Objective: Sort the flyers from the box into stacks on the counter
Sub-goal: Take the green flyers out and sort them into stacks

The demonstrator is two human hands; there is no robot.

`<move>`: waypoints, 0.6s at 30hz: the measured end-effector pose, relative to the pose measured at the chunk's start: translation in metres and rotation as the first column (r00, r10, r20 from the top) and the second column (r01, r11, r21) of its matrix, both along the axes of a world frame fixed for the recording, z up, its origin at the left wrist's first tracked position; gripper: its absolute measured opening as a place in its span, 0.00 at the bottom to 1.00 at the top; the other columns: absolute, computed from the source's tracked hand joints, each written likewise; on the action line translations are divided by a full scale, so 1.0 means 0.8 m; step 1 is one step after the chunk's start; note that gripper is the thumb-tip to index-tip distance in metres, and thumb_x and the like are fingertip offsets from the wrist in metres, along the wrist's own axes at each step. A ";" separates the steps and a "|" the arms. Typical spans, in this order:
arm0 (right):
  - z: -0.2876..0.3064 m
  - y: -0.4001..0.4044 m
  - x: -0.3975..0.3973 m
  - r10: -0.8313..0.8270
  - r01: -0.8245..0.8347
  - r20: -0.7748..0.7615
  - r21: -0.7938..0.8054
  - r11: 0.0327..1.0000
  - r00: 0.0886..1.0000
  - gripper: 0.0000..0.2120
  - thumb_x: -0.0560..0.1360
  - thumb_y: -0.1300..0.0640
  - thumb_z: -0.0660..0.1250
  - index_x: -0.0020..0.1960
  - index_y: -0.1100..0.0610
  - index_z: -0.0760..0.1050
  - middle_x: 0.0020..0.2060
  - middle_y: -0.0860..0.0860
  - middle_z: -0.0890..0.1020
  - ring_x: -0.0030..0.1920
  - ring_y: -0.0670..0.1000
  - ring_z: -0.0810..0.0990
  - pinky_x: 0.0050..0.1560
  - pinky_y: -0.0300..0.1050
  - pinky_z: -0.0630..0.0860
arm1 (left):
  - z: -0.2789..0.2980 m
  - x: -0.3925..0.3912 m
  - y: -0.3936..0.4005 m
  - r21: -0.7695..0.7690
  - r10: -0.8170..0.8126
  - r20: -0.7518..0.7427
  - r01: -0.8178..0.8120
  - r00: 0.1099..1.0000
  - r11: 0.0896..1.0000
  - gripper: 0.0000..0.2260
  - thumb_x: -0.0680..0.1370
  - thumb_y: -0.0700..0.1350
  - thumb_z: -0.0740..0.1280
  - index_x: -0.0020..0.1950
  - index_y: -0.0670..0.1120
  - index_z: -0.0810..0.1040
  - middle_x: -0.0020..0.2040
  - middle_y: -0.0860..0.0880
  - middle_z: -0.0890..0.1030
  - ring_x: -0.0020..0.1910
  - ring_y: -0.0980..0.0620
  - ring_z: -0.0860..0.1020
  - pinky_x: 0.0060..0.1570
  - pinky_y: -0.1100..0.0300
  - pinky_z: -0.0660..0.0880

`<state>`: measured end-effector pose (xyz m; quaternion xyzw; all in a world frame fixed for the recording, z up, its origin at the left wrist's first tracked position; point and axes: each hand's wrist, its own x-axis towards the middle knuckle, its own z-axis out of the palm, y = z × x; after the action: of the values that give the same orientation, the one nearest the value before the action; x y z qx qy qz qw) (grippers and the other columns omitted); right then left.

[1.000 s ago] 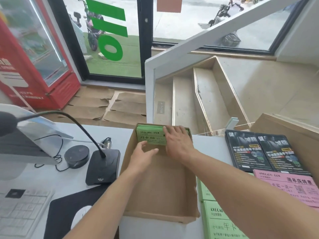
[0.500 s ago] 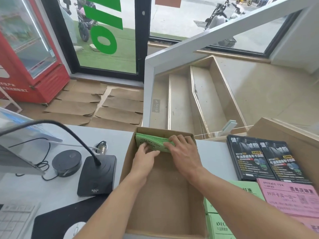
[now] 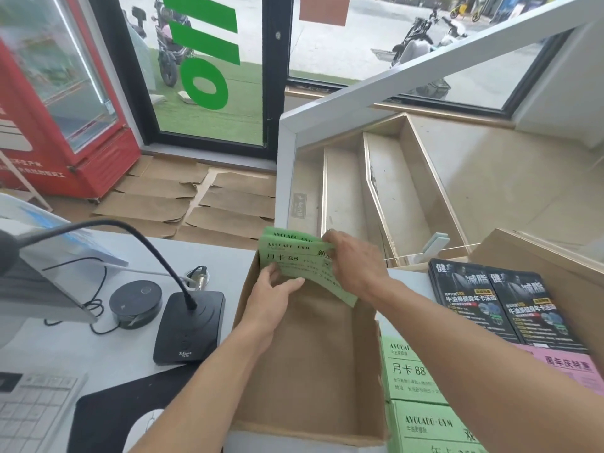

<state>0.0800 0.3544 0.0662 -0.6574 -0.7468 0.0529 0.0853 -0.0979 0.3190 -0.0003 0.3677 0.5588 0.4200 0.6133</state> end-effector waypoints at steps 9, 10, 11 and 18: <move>0.082 -0.128 0.082 -0.185 -0.134 -0.678 -0.390 0.911 0.711 0.06 0.81 0.57 0.66 0.54 0.48 0.78 0.51 0.44 0.86 0.50 0.49 0.86 0.54 0.57 0.83 | 0.094 0.015 -0.099 0.147 -0.004 0.235 -0.032 0.972 0.989 0.11 0.74 0.45 0.73 0.56 0.50 0.85 0.57 0.47 0.86 0.59 0.47 0.83 0.67 0.42 0.74; 0.078 -0.154 0.091 -0.192 -0.152 -0.705 -0.394 0.906 0.683 0.07 0.82 0.58 0.66 0.57 0.48 0.77 0.52 0.45 0.86 0.51 0.50 0.86 0.55 0.58 0.82 | 0.100 0.027 -0.116 0.143 0.023 0.241 -0.059 0.970 0.988 0.09 0.76 0.43 0.73 0.55 0.49 0.86 0.56 0.46 0.86 0.58 0.46 0.84 0.64 0.42 0.75; 0.075 -0.180 0.098 -0.214 -0.162 -0.736 -0.404 0.900 0.642 0.10 0.82 0.59 0.65 0.61 0.48 0.74 0.53 0.46 0.86 0.52 0.50 0.86 0.55 0.57 0.82 | 0.103 0.039 -0.134 0.148 0.048 0.222 -0.082 0.974 0.986 0.08 0.77 0.42 0.72 0.55 0.49 0.86 0.55 0.46 0.86 0.56 0.45 0.84 0.62 0.43 0.77; 0.016 -0.341 0.131 -0.301 -0.064 -0.838 -0.368 0.928 0.455 0.15 0.82 0.63 0.64 0.65 0.49 0.76 0.56 0.45 0.85 0.56 0.49 0.85 0.58 0.56 0.81 | 0.095 0.127 -0.247 0.203 0.109 0.030 -0.113 0.994 0.973 0.06 0.78 0.40 0.72 0.55 0.44 0.83 0.48 0.46 0.88 0.48 0.45 0.87 0.50 0.41 0.83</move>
<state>0.1847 0.0820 0.0789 -0.5894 -0.5231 0.5097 0.3451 0.0036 0.1217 0.0760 0.3929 0.5267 0.5122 0.5530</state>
